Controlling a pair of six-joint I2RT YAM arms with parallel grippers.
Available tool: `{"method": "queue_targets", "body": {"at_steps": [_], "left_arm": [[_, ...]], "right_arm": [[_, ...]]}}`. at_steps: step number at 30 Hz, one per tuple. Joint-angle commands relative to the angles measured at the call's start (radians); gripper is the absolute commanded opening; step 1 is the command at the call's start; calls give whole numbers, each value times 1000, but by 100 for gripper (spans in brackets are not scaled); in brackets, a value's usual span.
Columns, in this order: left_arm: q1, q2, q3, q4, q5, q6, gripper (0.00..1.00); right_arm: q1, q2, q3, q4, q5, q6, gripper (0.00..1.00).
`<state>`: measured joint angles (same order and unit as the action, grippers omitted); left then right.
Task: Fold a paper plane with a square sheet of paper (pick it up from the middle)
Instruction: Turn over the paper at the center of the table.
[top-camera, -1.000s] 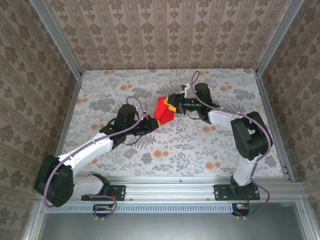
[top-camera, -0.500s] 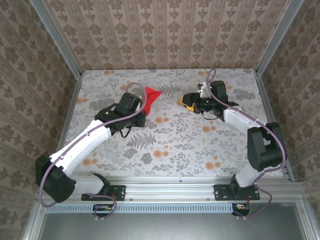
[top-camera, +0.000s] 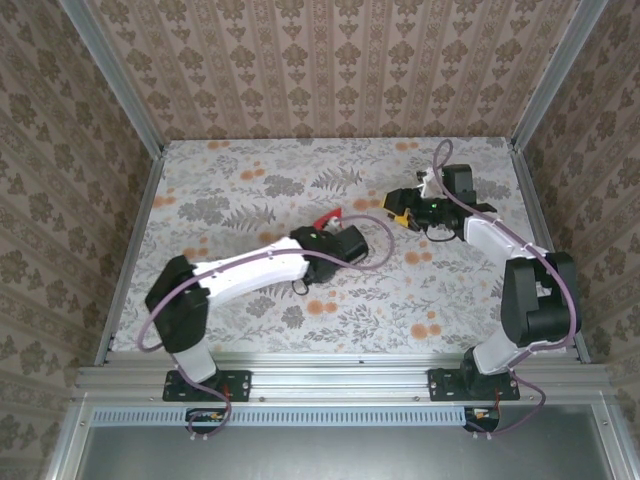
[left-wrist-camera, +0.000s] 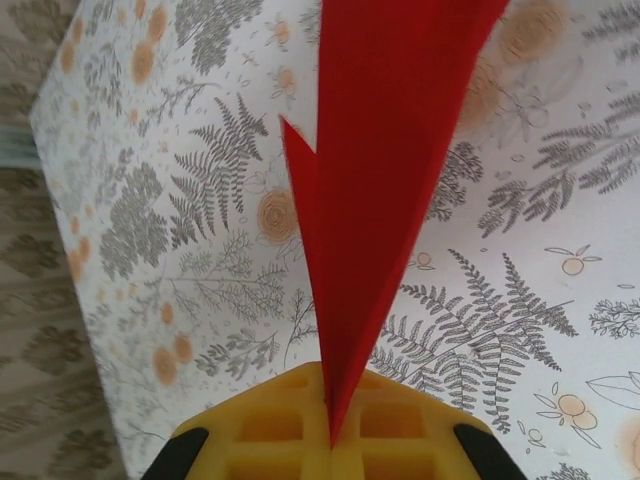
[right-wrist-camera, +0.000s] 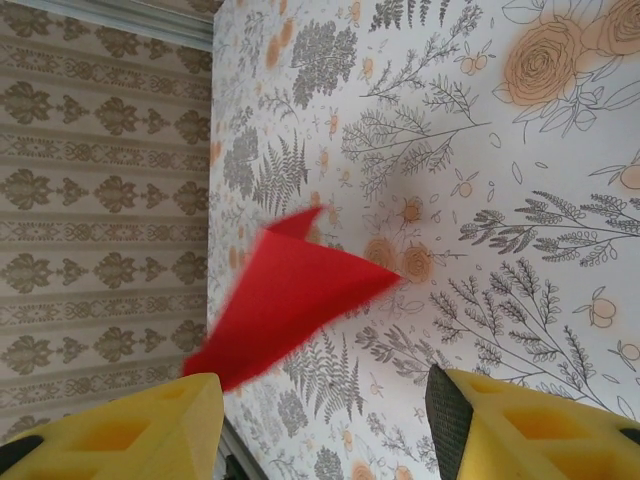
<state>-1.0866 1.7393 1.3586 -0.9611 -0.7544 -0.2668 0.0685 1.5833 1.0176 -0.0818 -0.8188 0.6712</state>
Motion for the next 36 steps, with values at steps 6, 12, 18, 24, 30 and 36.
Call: {"method": "queue_targets", "body": {"at_steps": [6, 12, 18, 24, 30, 36], "left_arm": [[-132, 174, 63, -32, -164, 52, 0], [-204, 235, 56, 10, -121, 94, 3], [-230, 254, 37, 85, -33, 165, 8], [-233, 294, 36, 144, 40, 223, 11], [-233, 305, 23, 193, 84, 265, 14], [-233, 305, 7, 231, 148, 287, 18]], "right_arm": [[-46, -47, -38, -33, -83, -33, 59], [-59, -43, -53, -16, -110, -22, 59], [-58, -21, -76, 32, -144, 13, 59], [-37, -6, -116, 73, -156, 42, 56], [5, 33, -152, 102, -148, 50, 52], [53, 82, -155, 117, -133, 45, 46]]}}
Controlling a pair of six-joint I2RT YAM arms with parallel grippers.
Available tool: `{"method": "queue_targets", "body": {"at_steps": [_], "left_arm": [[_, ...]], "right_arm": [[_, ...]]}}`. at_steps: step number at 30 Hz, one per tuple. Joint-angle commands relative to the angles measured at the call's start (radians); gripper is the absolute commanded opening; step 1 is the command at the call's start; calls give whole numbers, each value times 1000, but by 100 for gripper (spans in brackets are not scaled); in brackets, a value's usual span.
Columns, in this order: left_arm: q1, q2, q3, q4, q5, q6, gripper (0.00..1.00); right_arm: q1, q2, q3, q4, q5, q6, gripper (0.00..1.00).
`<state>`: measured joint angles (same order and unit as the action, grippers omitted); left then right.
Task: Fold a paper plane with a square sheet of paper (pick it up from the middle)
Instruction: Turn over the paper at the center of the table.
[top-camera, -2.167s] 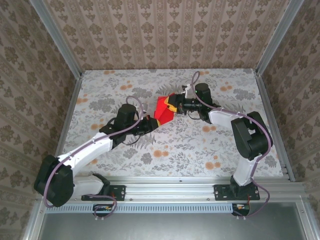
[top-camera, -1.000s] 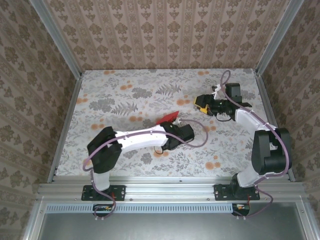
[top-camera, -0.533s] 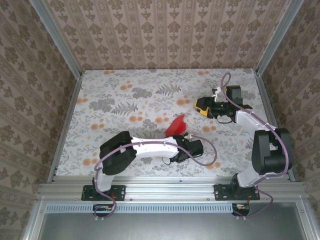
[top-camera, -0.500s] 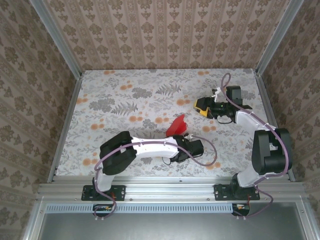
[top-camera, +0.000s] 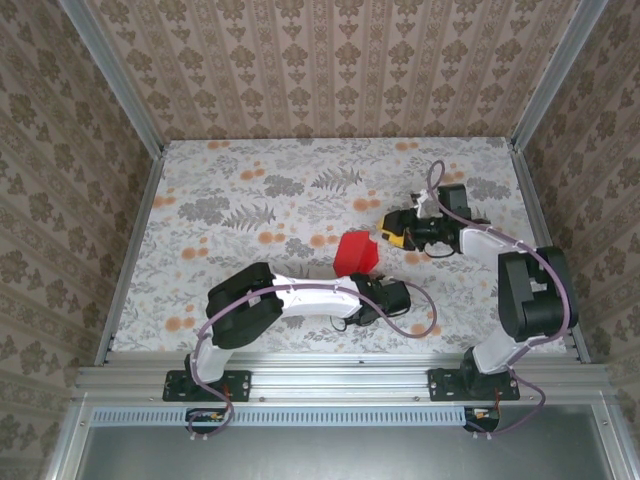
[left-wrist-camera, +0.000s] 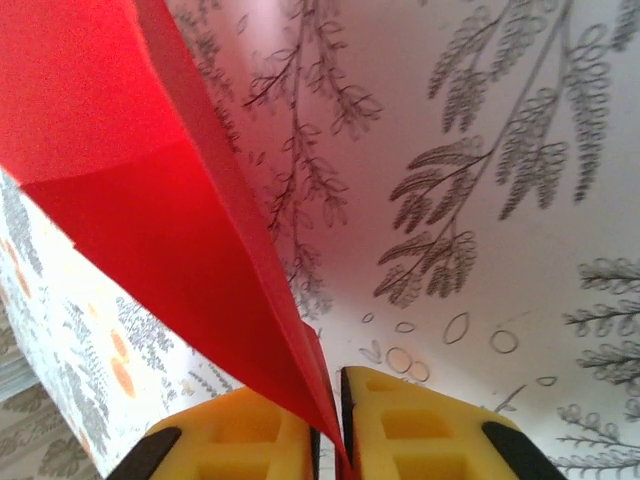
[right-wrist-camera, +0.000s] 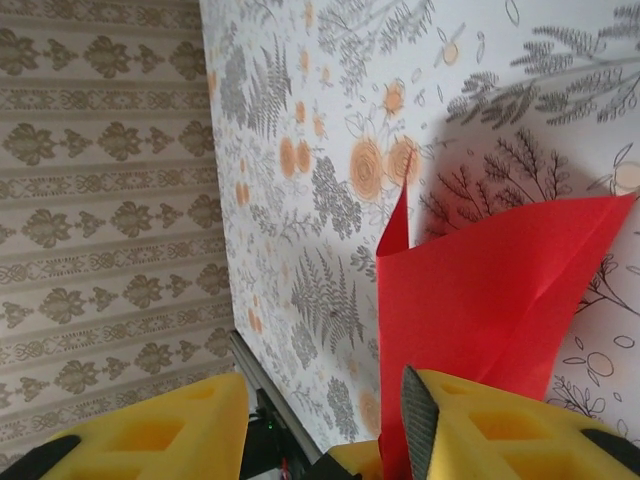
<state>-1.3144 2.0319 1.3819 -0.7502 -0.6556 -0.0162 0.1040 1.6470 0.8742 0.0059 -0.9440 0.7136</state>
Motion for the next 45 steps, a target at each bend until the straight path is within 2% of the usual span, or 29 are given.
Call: {"method": "queue_targets", "body": {"at_steps": [1, 12, 18, 27, 36, 45], "left_arm": [[-5, 15, -19, 21, 57, 41, 18], [-3, -22, -18, 22, 170, 32, 32], [6, -121, 26, -18, 333, -11, 43], [115, -290, 68, -35, 689, -126, 44], [219, -384, -11, 37, 785, -184, 43], [343, -457, -207, 218, 857, -294, 32]], "right_arm": [[23, 26, -9, 27, -2, -1, 46], [75, 110, -11, -47, 81, -82, 37], [92, 151, 1, -99, 132, -129, 33], [99, 173, 16, -160, 188, -180, 29], [99, 167, 25, -168, 182, -184, 28], [105, 114, 9, -130, 132, -163, 29]]}}
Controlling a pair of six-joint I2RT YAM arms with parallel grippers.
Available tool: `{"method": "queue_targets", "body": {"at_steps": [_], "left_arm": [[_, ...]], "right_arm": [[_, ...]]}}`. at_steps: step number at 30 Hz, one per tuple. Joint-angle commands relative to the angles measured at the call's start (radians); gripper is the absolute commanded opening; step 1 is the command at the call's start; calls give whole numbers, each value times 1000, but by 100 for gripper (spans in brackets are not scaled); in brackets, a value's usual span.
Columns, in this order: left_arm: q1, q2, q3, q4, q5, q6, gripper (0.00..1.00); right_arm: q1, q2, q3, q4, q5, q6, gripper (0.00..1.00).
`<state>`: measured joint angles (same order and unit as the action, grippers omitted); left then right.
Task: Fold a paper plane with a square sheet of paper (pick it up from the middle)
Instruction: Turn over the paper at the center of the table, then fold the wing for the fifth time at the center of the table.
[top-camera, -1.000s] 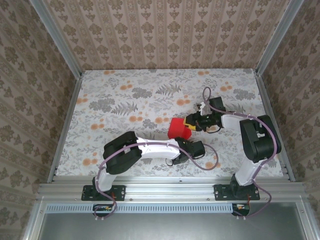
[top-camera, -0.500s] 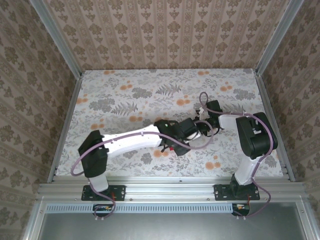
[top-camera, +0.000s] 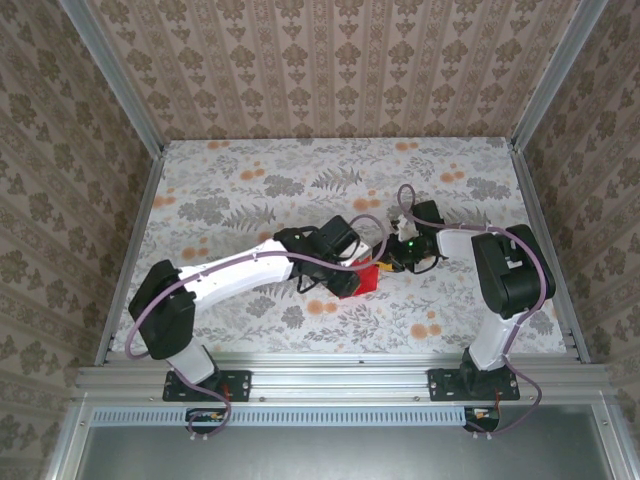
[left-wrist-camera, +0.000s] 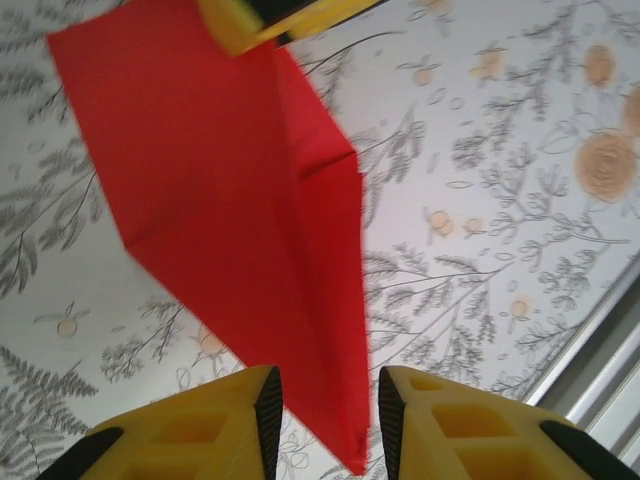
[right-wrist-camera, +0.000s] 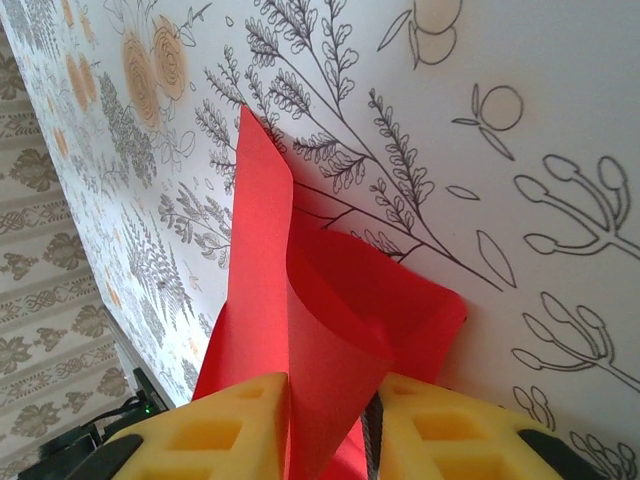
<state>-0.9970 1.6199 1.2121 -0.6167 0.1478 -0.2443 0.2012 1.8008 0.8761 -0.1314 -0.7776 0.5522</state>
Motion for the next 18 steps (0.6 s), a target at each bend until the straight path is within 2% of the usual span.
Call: {"method": "queue_targets", "body": {"at_steps": [1, 7, 18], "left_arm": [[38, -61, -58, 110, 57, -78, 30], [89, -78, -140, 201, 85, -124, 21], [22, 77, -135, 259, 122, -131, 9]], "right_arm": [[10, -46, 7, 12, -39, 3, 29], [23, -61, 7, 20, -53, 16, 29], [26, -115, 12, -32, -29, 1, 37]]}}
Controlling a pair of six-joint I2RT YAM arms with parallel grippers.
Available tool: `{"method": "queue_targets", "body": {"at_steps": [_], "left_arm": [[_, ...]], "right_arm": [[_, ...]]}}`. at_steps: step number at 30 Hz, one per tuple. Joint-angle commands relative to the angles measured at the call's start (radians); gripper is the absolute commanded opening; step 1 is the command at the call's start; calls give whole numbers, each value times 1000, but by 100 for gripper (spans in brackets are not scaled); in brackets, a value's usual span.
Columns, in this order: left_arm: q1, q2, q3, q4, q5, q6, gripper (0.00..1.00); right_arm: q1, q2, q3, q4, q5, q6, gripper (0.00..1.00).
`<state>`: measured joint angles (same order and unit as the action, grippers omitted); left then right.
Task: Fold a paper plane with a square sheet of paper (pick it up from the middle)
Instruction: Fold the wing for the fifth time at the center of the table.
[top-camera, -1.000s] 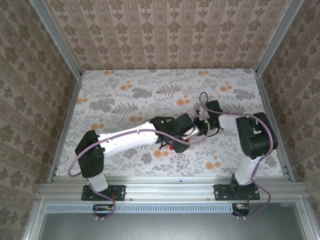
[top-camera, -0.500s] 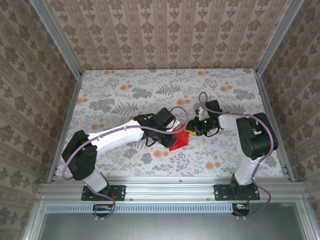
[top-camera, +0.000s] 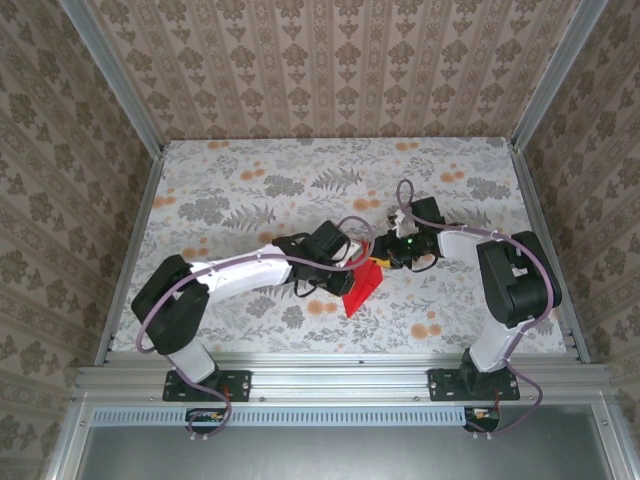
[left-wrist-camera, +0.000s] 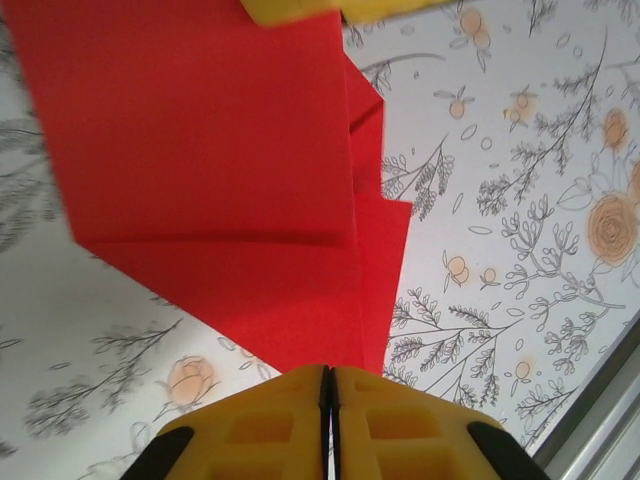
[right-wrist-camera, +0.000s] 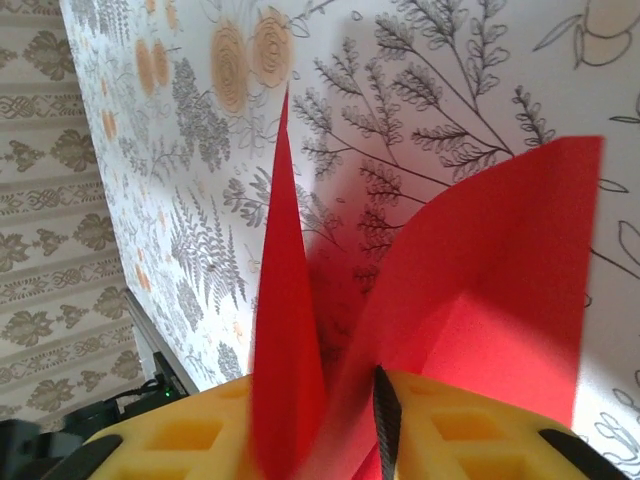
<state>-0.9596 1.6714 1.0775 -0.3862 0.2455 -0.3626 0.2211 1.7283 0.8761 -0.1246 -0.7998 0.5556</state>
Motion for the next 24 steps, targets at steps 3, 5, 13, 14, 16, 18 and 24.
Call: {"method": "queue_targets", "body": {"at_steps": [3, 5, 13, 14, 16, 18, 24], "left_arm": [[-29, 59, -1, 43, 25, -12, 7], [-36, 80, -5, 50, 23, -12, 6], [-53, 130, -9, 92, 30, -18, 4], [-56, 137, -6, 96, 32, -18, 4], [-62, 143, 1, 102, 35, -19, 4], [-67, 146, 4, 108, 35, -18, 4], [-86, 187, 45, 96, 32, -6, 3]], "right_arm": [[6, -62, 5, -45, 0, -3, 39], [5, -75, 2, -57, 9, -10, 41], [1, -166, -45, -95, 37, -5, 40], [-1, -183, -62, -83, 28, 6, 38], [-2, -207, -102, -55, 17, 34, 36], [-3, -222, -137, -41, 13, 49, 33], [-15, -248, -228, 62, -28, 134, 22]]}}
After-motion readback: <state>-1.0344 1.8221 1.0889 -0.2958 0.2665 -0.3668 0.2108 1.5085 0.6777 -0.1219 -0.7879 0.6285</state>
